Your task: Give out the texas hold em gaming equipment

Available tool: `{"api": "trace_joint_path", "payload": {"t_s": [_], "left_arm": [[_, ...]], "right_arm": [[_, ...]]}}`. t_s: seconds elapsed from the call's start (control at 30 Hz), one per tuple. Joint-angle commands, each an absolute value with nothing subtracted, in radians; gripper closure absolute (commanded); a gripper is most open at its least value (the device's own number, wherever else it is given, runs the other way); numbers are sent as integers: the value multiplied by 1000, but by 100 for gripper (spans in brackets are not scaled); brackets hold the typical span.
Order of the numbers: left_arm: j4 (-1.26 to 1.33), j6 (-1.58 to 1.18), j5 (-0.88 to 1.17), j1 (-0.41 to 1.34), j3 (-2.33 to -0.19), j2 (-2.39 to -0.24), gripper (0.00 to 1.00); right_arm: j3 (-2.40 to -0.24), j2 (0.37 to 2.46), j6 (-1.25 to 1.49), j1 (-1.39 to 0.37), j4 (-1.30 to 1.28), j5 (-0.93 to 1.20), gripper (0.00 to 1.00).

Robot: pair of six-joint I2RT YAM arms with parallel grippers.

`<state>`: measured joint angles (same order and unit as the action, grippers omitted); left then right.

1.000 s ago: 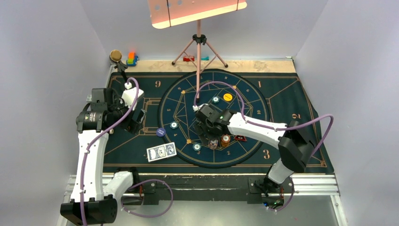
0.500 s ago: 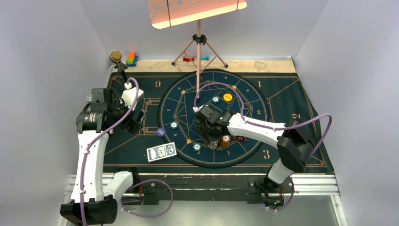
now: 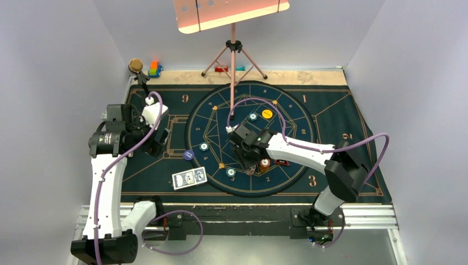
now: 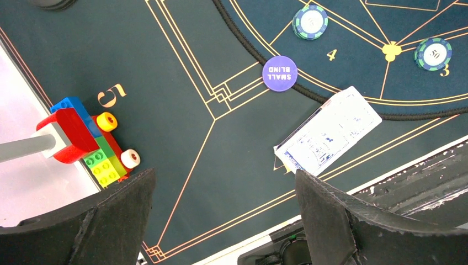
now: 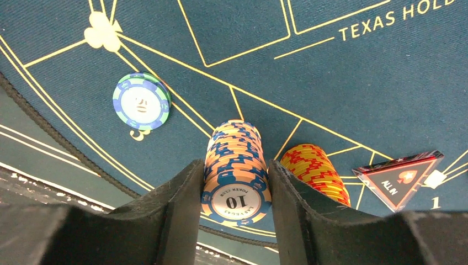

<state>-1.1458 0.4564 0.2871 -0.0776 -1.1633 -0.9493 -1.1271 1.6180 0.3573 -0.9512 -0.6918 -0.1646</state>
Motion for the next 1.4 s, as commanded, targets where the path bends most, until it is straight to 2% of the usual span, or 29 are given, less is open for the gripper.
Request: {"api": "trace_joint_path", "payload": {"t_s": [0.0, 0.07, 0.23, 0.37, 0.6, 0.97, 1.37], "left_arm": [[-1135, 464, 275, -82, -1161, -930, 0], [-1136, 464, 274, -82, -1162, -927, 0], [-1136, 468, 273, -81, -1160, -924, 0], [-1135, 466, 280, -82, -1160, -925, 0], [-1133, 455, 327, -82, -1164, -932, 0], [-1129, 436, 337, -82, -1170, -953, 0], [-1116, 448, 314, -81, -1141, -937, 0]], "right_arm": [[-1145, 1617, 358, -957, -697, -170, 56], [-1146, 1618, 359, -958, -701, -174, 62], [-1192, 1622, 368, -956, -732, -182, 87], [-1294, 1641, 370, -956, -762, -182, 99], [-1498, 1772, 365, -956, -764, -165, 100], [-1789, 2103, 378, -956, -724, -125, 100], [-1789, 2158, 375, -967, -648, -31, 100]]}}
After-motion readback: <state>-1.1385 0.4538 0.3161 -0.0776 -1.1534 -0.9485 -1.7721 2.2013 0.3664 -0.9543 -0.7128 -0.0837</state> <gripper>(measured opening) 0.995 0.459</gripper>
